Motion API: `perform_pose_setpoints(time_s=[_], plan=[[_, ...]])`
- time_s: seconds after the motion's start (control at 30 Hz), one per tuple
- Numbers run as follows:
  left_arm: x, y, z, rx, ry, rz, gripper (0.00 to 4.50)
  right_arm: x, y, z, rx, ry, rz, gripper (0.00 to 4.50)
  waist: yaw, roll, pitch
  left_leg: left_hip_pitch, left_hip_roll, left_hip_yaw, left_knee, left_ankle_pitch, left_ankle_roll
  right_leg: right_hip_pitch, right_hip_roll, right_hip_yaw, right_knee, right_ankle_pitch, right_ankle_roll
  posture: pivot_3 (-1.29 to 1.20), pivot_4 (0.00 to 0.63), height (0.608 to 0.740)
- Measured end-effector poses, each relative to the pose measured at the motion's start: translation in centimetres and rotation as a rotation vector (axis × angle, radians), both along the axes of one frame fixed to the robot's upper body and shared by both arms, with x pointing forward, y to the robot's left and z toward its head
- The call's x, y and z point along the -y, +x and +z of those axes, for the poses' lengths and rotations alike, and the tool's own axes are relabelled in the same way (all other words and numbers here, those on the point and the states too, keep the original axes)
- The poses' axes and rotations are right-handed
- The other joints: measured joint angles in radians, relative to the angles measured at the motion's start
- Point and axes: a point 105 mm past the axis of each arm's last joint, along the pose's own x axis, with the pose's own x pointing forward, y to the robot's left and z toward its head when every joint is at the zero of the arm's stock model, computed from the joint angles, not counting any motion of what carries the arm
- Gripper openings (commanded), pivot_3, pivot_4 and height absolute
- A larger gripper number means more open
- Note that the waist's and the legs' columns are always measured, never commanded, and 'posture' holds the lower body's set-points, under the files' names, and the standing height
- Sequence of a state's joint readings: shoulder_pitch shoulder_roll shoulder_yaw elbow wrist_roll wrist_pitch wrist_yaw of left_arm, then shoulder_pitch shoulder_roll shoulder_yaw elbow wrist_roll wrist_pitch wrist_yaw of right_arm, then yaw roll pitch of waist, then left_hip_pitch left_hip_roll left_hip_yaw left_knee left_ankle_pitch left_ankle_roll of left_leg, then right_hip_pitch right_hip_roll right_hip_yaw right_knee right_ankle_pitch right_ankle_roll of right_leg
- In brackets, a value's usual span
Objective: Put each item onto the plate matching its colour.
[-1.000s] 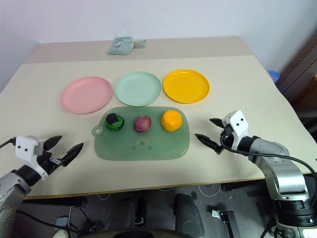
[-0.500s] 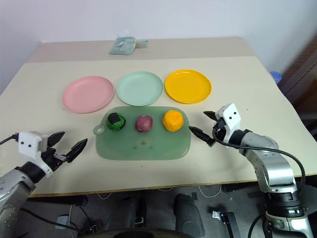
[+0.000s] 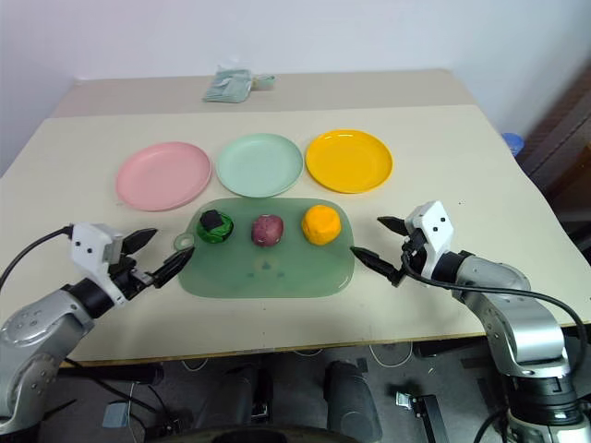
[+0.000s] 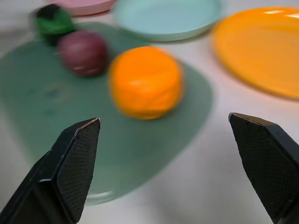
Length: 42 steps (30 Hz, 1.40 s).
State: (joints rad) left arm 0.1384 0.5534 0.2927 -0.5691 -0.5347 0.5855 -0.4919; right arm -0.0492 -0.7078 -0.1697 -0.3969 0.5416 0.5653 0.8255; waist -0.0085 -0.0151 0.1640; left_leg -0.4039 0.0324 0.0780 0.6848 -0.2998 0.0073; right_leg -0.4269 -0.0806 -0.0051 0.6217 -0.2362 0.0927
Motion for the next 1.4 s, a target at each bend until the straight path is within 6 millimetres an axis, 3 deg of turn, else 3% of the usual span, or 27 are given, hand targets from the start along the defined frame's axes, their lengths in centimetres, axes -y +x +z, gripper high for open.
perform_pose_setpoints(time_s=[0.27, 0.47, 0.83, 0.93, 1.1, 1.23, 1.4], plan=[[1.2, 2.0, -1.2, -0.018, 0.010, -0.005, 4.50, -2.1, -2.0, 1.0, -0.003, -0.002, 0.116, 4.46, -0.002, -0.001, 0.000, 0.001, -0.001, 0.000, 0.000, 0.000, 0.000, 0.000, 0.001, 0.000, 0.001, 0.000, 0.000, 0.00, 0.150, 0.740], [1.6, 3.9, -0.8, 0.012, 0.021, 0.020, 4.50, -4.3, -3.0, 1.2, 0.009, 0.007, 0.173, 4.46, 0.002, -0.001, 0.000, 0.000, -0.001, 0.000, 0.000, 0.000, 0.000, 0.000, 0.000, 0.000, 0.001, 0.000, 0.000, 0.00, 0.150, 0.740], [3.7, 5.6, -2.0, -0.018, 0.066, -0.017, 4.50, -5.5, -3.3, 0.6, -0.005, 0.022, 0.185, 4.46, -0.001, -0.001, 0.000, 0.001, -0.001, 0.000, 0.000, 0.000, 0.000, 0.000, 0.000, 0.000, 0.001, 0.000, 0.000, 0.00, 0.150, 0.740], [3.9, 5.7, -2.4, -0.032, 0.078, -0.020, 3.63, -5.6, -3.3, 0.6, -0.005, 0.024, 0.181, 4.50, -0.001, -0.001, 0.000, 0.001, -0.001, 0.000, 0.000, 0.000, 0.000, 0.000, 0.000, 0.000, 0.001, 0.000, 0.001, 0.00, 0.150, 0.740], [3.9, 5.8, -2.5, -0.041, 0.082, -0.017, 1.38, -5.6, -3.2, 0.6, -0.003, 0.025, 0.171, 4.50, -0.001, -0.001, 0.000, 0.001, -0.001, 0.000, 0.000, 0.000, 0.000, 0.000, 0.000, 0.000, 0.002, 0.000, 0.001, 0.00, 0.150, 0.740], [3.7, 6.1, -2.4, -0.037, 0.082, 0.006, 1.23, -5.8, -3.0, 0.7, 0.012, 0.028, 0.165, 4.50, -0.001, -0.001, 0.000, 0.001, -0.001, 0.000, 0.000, 0.000, 0.000, 0.000, 0.000, 0.000, 0.002, 0.000, 0.001, 0.00, 0.150, 0.740], [3.8, 8.9, -0.2, 0.023, 0.007, 0.136, 1.23, -6.5, -2.5, 1.7, 0.066, 0.052, 0.166, 4.50, 0.007, -0.002, 0.000, 0.001, -0.002, -0.001, 0.001, 0.000, 0.000, 0.000, 0.001, 0.000, 0.003, 0.002, 0.003, 0.00, 0.150, 0.740]])
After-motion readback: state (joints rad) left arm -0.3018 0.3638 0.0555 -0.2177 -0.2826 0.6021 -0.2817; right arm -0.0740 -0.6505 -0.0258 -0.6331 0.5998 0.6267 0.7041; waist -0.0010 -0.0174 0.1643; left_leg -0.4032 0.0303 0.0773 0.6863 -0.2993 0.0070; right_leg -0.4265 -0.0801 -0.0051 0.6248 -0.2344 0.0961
